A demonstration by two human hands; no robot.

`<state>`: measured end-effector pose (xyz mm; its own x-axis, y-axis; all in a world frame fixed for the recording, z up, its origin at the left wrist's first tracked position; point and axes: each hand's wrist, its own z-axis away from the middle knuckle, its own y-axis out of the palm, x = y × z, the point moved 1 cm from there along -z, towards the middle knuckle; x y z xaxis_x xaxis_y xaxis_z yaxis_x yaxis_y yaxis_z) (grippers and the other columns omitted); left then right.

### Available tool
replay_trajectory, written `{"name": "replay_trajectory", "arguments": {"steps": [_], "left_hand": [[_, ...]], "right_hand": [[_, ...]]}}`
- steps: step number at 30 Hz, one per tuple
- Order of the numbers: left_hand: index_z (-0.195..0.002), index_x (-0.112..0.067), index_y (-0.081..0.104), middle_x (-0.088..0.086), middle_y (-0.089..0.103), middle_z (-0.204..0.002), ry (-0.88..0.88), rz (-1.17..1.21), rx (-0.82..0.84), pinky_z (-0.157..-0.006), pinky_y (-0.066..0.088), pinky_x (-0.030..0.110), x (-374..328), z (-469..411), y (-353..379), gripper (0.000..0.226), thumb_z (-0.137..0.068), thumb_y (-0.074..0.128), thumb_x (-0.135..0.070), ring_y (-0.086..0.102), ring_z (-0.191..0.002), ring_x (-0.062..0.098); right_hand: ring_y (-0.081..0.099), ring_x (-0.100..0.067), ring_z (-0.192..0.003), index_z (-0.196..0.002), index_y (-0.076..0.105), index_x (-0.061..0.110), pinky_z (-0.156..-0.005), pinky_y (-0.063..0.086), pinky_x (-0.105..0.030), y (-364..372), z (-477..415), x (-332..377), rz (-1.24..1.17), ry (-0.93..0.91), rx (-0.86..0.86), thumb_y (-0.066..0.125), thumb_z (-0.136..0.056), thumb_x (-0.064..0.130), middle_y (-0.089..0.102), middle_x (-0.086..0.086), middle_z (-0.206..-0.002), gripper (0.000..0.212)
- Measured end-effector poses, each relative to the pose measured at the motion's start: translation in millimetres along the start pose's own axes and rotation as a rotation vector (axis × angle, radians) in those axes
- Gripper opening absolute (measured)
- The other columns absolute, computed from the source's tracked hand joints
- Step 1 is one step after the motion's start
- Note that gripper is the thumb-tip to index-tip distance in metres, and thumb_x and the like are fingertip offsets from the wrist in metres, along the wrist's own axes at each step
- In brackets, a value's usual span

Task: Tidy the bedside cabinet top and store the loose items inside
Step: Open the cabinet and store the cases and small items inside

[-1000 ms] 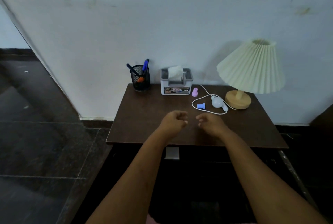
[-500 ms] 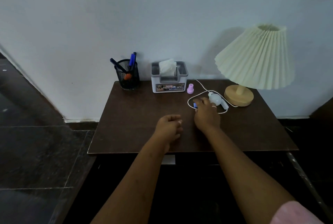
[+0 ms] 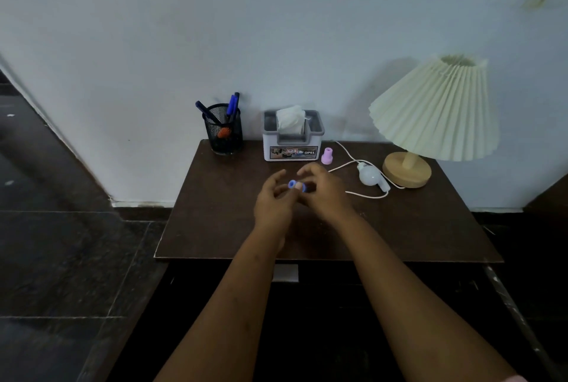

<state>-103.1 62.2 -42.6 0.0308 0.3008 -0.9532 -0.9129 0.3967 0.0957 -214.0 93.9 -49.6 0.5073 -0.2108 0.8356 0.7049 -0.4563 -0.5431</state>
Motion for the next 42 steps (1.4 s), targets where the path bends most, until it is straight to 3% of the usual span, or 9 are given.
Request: {"name": "replay_trajectory", "arguments": {"steps": [3,9,13,19,24,27,31,37,42], "left_hand": [[-0.104,-0.016,0.066,0.012,0.067,-0.111,0.01,0.004,-0.069,-0.095,0.053,0.043,4,-1,-6,0.024,-0.081,0.07,-0.007,0.065,-0.105,0.026],[-0.105,-0.004,0.062,0.016,0.068,-0.105,-0.024,0.203,-0.144,-0.07,0.058,0.023,10,-9,-15,0.022,-0.083,0.066,-0.001,0.066,-0.087,0.019],[-0.114,0.001,0.055,0.013,0.065,-0.096,-0.096,0.339,-0.141,-0.07,0.054,0.023,12,-13,-13,0.024,-0.09,0.057,0.0,0.063,-0.085,0.02],[-0.1,-0.007,0.051,0.014,0.06,-0.105,-0.187,0.451,-0.106,-0.074,0.051,0.025,15,-20,-9,0.007,-0.094,0.053,-0.011,0.061,-0.085,0.018],[-0.112,-0.005,0.048,0.016,0.059,-0.108,-0.241,0.528,-0.098,-0.082,0.052,0.031,17,-25,-7,0.021,-0.095,0.052,-0.015,0.061,-0.075,0.015],[-0.112,-0.005,0.048,0.017,0.059,-0.106,-0.283,0.522,-0.084,-0.085,0.05,0.032,19,-26,-7,0.023,-0.094,0.054,-0.018,0.061,-0.075,0.015],[-0.115,-0.003,0.051,0.015,0.062,-0.105,-0.301,0.517,-0.09,-0.085,0.049,0.03,23,-29,-8,0.029,-0.093,0.057,-0.02,0.062,-0.076,0.014],[-0.109,-0.008,0.051,0.003,0.065,-0.083,-0.317,0.503,-0.012,-0.083,0.05,0.027,26,-26,1,0.02,-0.092,0.058,-0.017,0.062,-0.076,0.009],[-0.085,-0.01,0.054,0.003,0.064,-0.08,-0.327,0.421,0.069,-0.071,0.05,0.019,25,-13,12,0.008,-0.092,0.057,-0.013,0.061,-0.074,0.007]], "right_hand": [[0.066,-0.019,-0.084,-0.099,0.054,0.023,-0.078,0.052,-0.032,7,6,5,0.011,-0.021,0.025,0.07,-0.074,0.012,0.073,-0.002,-0.091,0.032],[0.065,-0.012,-0.095,-0.113,0.056,0.014,-0.085,0.051,-0.028,3,8,0,-0.279,0.078,0.168,0.077,-0.071,0.003,0.07,-0.005,-0.103,0.048],[0.059,-0.015,-0.104,-0.114,0.059,0.015,-0.085,0.05,-0.026,-3,3,-13,-0.304,0.165,0.126,0.073,-0.076,0.003,0.063,-0.005,-0.115,0.042],[0.057,-0.017,-0.093,-0.113,0.063,0.017,-0.082,0.042,-0.026,-15,-21,-40,0.041,0.189,-0.165,0.065,-0.08,0.009,0.059,-0.006,-0.114,0.034],[0.047,-0.027,-0.125,-0.127,0.057,0.016,-0.106,0.038,-0.033,-24,-53,-55,0.3,0.126,-0.132,0.061,-0.08,0.006,0.045,-0.011,-0.138,0.048],[0.043,-0.031,-0.129,-0.133,0.051,0.025,-0.093,0.051,-0.042,-26,-71,-61,0.419,0.183,-0.02,0.059,-0.081,0.009,0.024,-0.006,-0.153,0.055],[0.053,-0.026,-0.106,-0.135,0.049,0.028,-0.041,0.048,-0.022,-25,-88,-66,0.397,0.247,0.062,0.058,-0.082,0.015,0.029,0.0,-0.149,0.055],[0.057,-0.022,-0.087,-0.128,0.058,0.022,-0.04,0.049,-0.021,-27,-75,-64,0.313,0.134,-0.026,0.056,-0.084,0.009,0.044,-0.006,-0.133,0.046],[0.058,-0.012,-0.071,-0.083,0.065,0.022,-0.041,0.049,-0.018,-31,-28,-50,-0.032,0.198,-0.055,0.068,-0.083,0.019,0.06,-0.009,-0.097,0.004]]}}
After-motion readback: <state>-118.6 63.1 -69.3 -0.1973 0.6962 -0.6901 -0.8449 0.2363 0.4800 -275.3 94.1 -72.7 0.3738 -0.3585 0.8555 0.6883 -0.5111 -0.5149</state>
